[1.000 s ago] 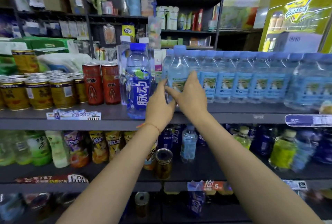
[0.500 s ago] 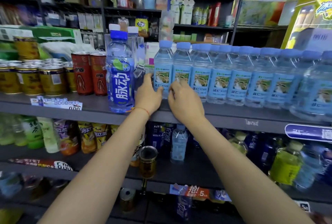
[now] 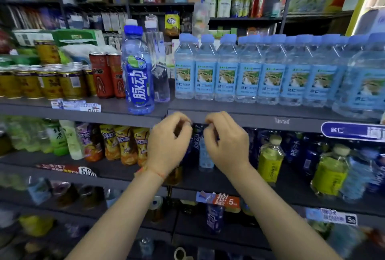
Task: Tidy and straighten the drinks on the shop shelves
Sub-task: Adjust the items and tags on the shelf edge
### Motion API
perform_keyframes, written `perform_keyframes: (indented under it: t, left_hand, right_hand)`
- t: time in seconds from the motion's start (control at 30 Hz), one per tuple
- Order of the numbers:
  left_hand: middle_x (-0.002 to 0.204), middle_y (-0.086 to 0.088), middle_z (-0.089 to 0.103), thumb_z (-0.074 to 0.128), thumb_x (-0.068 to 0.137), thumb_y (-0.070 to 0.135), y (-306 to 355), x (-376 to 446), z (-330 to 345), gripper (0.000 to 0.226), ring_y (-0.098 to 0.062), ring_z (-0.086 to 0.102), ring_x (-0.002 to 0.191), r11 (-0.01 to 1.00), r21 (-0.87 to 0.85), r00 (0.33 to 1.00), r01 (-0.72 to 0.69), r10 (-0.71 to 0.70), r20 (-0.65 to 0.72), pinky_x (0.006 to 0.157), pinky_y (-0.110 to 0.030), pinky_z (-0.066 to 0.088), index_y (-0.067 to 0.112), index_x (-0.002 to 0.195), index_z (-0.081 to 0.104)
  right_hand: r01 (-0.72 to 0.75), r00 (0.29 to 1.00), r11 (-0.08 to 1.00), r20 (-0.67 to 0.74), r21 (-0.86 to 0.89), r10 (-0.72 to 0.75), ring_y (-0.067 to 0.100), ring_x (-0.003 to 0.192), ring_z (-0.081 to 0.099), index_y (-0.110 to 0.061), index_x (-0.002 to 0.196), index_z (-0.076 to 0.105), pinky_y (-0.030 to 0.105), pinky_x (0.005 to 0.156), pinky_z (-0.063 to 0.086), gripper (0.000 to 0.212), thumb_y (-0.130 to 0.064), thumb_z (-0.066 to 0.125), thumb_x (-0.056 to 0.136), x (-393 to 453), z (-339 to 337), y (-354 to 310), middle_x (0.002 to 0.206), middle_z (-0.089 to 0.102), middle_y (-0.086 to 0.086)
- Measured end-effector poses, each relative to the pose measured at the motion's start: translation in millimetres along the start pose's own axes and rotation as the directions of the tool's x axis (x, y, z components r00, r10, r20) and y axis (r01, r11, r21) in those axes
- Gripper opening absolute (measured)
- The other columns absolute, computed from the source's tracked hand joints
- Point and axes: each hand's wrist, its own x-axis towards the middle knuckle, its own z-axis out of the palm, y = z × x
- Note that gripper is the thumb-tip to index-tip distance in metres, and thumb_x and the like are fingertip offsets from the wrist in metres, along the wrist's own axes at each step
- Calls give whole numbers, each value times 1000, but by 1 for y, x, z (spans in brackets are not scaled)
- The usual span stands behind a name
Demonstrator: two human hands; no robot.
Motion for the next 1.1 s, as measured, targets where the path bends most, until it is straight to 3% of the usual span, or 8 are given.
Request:
perform_keyframes:
  t: [0.1,0.2,0.3,0.37,0.53,0.7,0.93,1.1]
  left_hand:
    - [83,5,71,56,88,22,-32,-25,33,16,-12,64,79,981,76,899,176,-192,395,76,-37,53,20,87,72]
    - [94,9,72,59,92,23,-60,-40,55,14,-11,65,87,948,123,804,293,-314,505,86,-36,53,24,93,73]
    - [94,12,68,57,93,20,-71,-41,60,16,-13,66,86,921,120,786,372,-381,487,83,-29,52,31,92,70]
    - [93,13,67,56,93,18,-73,-38,62,19,-14,66,86,913,104,782,395,-393,483,81,-27,51,32,90,69]
    - [100,5,71,58,91,16,-79,-35,61,18,-13,64,95,925,84,819,370,-367,441,89,-30,50,25,95,74]
    - [108,-4,64,64,89,19,-83,-35,55,16,-17,60,98,920,107,827,377,-386,409,92,-34,49,24,103,70]
    - [139,9,44,81,74,38,-56,-41,45,97,-11,44,127,827,24,648,562,-457,610,100,-30,42,32,151,23]
    - [108,7,72,86,57,43,-23,-37,27,85,-10,69,100,738,-176,590,651,-346,730,90,-34,55,30,133,50]
  right_hand:
    - [-232,934,972,289,35,212,16,56,49,-11,85,63,30,49,39,15,-17,49,88,-53,8,17,72,60,1]
    - [-613,614,784,564,-98,552,20,72,59,-13,105,61,29,60,43,16,-13,60,89,-91,27,52,93,69,10]
    - [-769,398,608,597,-197,696,26,115,58,-9,139,40,31,86,49,59,-20,69,89,-95,46,81,135,53,13]
    - [-807,371,567,605,-165,704,30,124,52,-7,141,34,34,96,46,71,-24,75,85,-89,64,87,138,47,14]
    - [-921,294,386,558,-52,776,24,104,60,-9,125,44,32,83,49,72,-33,86,72,-79,100,91,121,59,10]
    - [-907,334,418,527,-44,781,21,89,63,-13,111,50,32,77,52,53,-19,83,70,-79,92,86,105,66,6]
    - [-948,303,248,812,202,499,22,100,69,-16,111,64,37,87,56,34,0,64,80,-64,20,53,106,72,8]
    - [-951,300,57,863,304,406,20,99,68,-16,117,57,35,86,54,45,-11,62,73,-51,-9,22,102,70,3]
